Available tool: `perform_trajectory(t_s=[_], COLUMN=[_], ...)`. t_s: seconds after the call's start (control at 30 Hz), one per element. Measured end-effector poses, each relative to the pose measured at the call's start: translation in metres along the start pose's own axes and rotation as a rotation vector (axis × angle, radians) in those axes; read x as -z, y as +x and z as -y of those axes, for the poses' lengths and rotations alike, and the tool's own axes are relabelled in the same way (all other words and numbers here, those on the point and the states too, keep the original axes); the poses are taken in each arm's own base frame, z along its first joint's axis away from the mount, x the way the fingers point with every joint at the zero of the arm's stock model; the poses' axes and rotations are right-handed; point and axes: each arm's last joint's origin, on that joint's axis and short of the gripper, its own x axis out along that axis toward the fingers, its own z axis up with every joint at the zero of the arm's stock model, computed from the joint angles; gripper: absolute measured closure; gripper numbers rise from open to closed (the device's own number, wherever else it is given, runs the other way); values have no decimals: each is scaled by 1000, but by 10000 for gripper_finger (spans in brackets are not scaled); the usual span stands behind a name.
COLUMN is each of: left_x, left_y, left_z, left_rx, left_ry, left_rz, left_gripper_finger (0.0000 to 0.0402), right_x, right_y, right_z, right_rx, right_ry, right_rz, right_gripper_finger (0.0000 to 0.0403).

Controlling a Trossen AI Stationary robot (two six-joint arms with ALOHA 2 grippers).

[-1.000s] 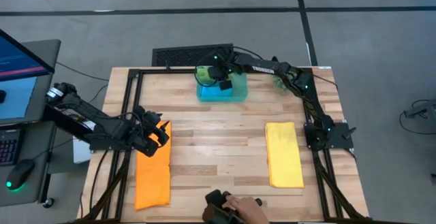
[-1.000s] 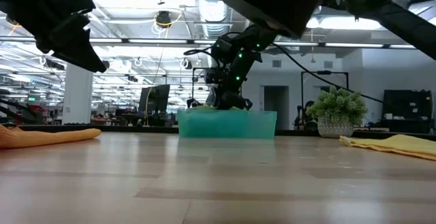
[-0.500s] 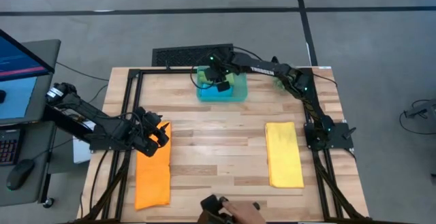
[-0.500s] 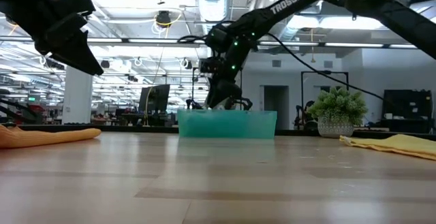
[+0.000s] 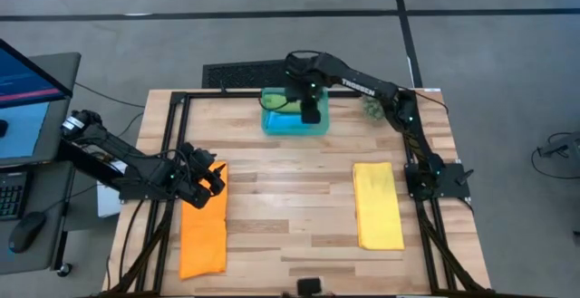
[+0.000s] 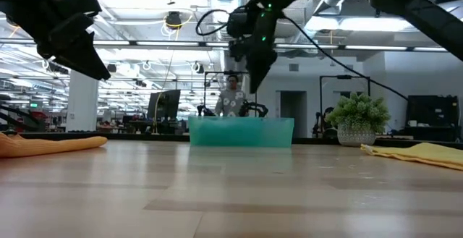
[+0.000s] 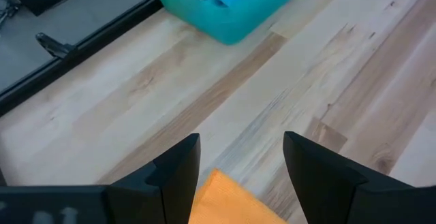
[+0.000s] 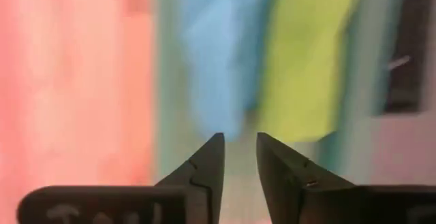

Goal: Roll microfiber towels into tight, uniform cylinder then place into a basket
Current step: Roll the orange towel

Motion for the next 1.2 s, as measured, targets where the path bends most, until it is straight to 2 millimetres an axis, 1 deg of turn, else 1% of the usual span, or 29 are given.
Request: perform_trajectory(t_s=[0.07,0.17,0.33,0.4,0.5,0.6,0.7,0.8,0.9,0.97,1.03,1.13,1.2], left_x=[0,0,2,3,4,6,12,21,32,39,45,53,57], left_y=[0,0,-1,-2,-5,-9,-12,-14,-15,-16,-15,-12,-9], left_z=[0,1,4,6,12,19,26,34,41,44,46,48,49], left_rx=[3,15,66,95,163,226,253,253,242,231,206,161,134], left_ry=[-5,-12,-60,-76,-94,-107,-118,-139,-163,-171,-177,-189,-192], left_rz=[2,-17,-81,-107,-135,-146,-155,-177,-201,-215,-229,-270,-305], left_gripper_finger=[198,198,198,198,198,198,198,198,198,198,198,198,198], right_x=[5,9,16,22,33,43,49,51,50,52,46,47,41], right_y=[-8,-23,-49,-56,-58,-54,-46,-38,-29,-27,-19,-6,-2], right_z=[-14,-38,-84,-103,-130,-158,-186,-211,-235,-249,-263,-280,-289], right_rx=[-50,-72,-58,-46,-18,27,72,113,137,143,140,136,127], right_ry=[28,21,0,-3,20,53,65,95,122,134,141,122,120], right_rz=[-47,-73,-10,38,135,225,299,355,360,352,361,307,334], right_gripper_finger=[311,334,370,382,392,392,383,374,372,374,378,382,383])
